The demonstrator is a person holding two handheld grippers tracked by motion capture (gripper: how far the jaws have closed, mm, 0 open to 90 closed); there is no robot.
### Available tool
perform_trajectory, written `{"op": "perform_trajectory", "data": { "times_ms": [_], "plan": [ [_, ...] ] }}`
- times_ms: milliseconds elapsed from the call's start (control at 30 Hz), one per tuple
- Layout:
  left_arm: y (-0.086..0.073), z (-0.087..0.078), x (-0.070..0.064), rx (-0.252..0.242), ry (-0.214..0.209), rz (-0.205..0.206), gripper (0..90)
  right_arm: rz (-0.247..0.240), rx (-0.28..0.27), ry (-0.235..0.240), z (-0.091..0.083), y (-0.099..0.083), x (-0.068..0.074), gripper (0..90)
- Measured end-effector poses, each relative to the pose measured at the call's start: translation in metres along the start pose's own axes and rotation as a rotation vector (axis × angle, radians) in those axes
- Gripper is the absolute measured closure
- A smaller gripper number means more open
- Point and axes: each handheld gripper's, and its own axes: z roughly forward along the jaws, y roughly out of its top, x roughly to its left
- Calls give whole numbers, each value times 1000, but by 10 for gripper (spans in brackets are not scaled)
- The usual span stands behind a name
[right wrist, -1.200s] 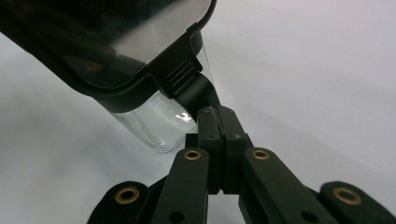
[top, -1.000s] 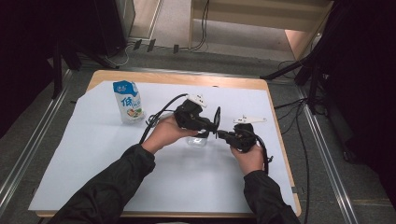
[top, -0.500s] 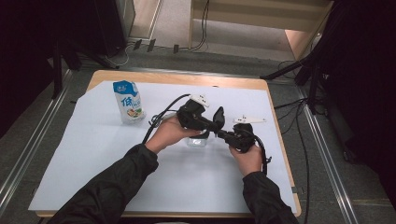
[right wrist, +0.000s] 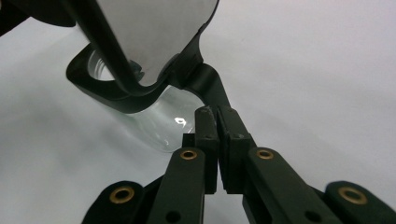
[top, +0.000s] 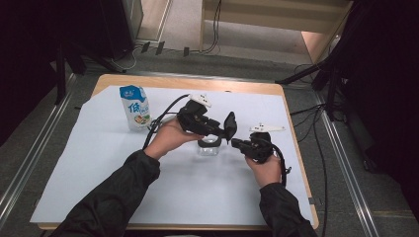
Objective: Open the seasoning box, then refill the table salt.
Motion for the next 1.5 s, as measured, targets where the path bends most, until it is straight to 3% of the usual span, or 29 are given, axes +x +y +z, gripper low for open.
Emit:
{"op": "perform_trajectory", "data": {
  "times_ms": [133,233,267,433,533,667,800,867,1000,1100,1500],
  "plan": [
    [-5,-7,0,1,16,-18,498,-23,-6,8,-6,0,2,806],
    [-10,-13,1,4,20,-37,532,-51,-17,-6,-11,0,3,689],
    [-12,-15,1,-6,19,-44,532,-43,-7,-19,-14,0,4,681],
    [-23,-28,3,-34,22,-49,500,-43,-43,8,-26,3,3,618],
    [-28,-37,3,-39,46,-49,488,-54,-39,12,-27,1,1,596],
    [-38,-49,7,-26,58,-85,493,-67,-30,20,-25,-3,-1,580],
    [-52,-59,9,-51,89,-89,481,-113,-26,15,-21,-5,-2,570],
    [-58,-64,11,-62,104,-85,472,-101,-10,12,-20,-4,-2,565],
    [-67,-68,17,-39,110,-107,432,-82,-26,28,-23,-1,-5,538],
    [-73,-71,19,-49,108,-106,408,-73,-28,35,-25,-1,-7,535],
    [-99,-102,28,-66,170,-160,395,-90,-4,50,-18,2,-9,494]
  ]
}}
